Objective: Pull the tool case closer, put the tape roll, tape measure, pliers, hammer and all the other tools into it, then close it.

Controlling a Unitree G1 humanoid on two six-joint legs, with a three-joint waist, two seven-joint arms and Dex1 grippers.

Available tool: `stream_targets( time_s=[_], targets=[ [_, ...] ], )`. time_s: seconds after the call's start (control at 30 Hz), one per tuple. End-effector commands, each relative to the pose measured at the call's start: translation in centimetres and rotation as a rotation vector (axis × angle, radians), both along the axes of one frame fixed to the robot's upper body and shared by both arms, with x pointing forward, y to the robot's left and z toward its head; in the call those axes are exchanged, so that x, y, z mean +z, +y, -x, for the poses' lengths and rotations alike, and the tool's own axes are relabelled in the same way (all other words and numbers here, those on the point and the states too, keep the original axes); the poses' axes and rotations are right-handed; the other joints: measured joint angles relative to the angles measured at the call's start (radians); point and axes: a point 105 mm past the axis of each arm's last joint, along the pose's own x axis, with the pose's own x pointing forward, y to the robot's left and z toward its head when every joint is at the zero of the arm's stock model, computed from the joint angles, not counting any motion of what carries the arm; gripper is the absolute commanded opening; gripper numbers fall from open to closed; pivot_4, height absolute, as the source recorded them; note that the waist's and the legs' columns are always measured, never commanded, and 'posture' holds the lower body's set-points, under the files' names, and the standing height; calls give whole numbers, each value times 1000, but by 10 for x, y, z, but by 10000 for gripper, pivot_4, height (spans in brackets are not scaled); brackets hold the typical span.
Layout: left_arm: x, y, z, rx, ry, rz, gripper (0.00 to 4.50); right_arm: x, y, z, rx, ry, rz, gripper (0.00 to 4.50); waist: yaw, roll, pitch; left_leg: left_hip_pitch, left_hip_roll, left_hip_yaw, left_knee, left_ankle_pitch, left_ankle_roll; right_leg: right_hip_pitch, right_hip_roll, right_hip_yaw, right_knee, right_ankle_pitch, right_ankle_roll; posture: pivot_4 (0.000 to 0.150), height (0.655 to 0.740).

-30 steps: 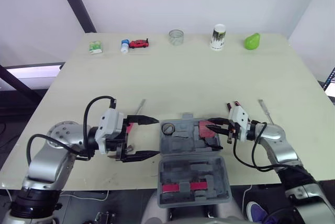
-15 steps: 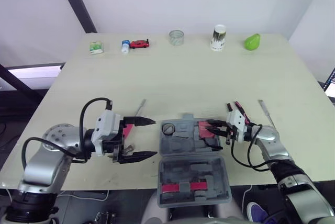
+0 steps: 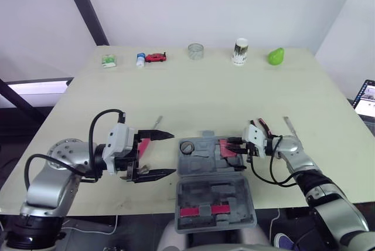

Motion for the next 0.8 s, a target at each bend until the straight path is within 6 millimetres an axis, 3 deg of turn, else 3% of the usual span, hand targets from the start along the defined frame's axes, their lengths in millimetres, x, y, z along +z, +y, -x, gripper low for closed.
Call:
stream_targets(
  time_s=[0.03, 0.1, 0.27, 0.47, 0.57, 0.7, 0.8],
  targets=[
    [4, -2, 2, -7, -23, 21, 45000, -66, -27, 36, -32, 260, 218, 9883, 1, 0, -3, 2, 0, 0, 0, 0, 0, 2, -1, 0, 0, 0, 0, 1500, 7400],
    [3, 0, 0, 9, -31, 22, 45000, -59, -23, 31, -45, 240, 189, 9883, 2, 0, -3, 7, 0, 0, -1, 0, 0, 7, -4, 2, -1, -1, -2, 1500, 7400],
    [9, 4, -12, 85, -111, 64, 45000, -1, -7, 7, -53, 35, 13, 9883, 4, 4, 0, 11, 0, -1, -3, 0, 0, 11, -9, 0, -2, -3, -5, 1500, 7400],
    [17, 12, -27, 198, -121, 141, 45000, 67, -8, -6, -116, -172, -162, 9883, 4, 17, 11, -11, -1, -2, -1, 0, 0, -10, -10, -1, 1, 0, 0, 1500, 7400],
    [21, 25, -40, 304, -144, 183, 45000, 84, -21, -7, -219, -217, -235, 9883, 3, 17, 12, -29, -2, -3, -1, 0, -1, -26, -9, -3, 2, 0, 0, 1500, 7400],
    [24, 45, -47, 418, -147, 240, 45000, 94, -53, 0, -337, -261, -326, 9883, 7, 17, 13, -30, -2, -3, -1, 0, 0, -26, -7, -6, -1, 0, 1, 1500, 7400],
    [16, 65, -42, 511, -103, 274, 45000, 98, -88, 13, -446, -290, -324, 9883, 6, 17, 17, -31, -5, -2, -1, 0, 1, -26, -9, -6, -2, -1, 3, 1500, 7400]
  ],
)
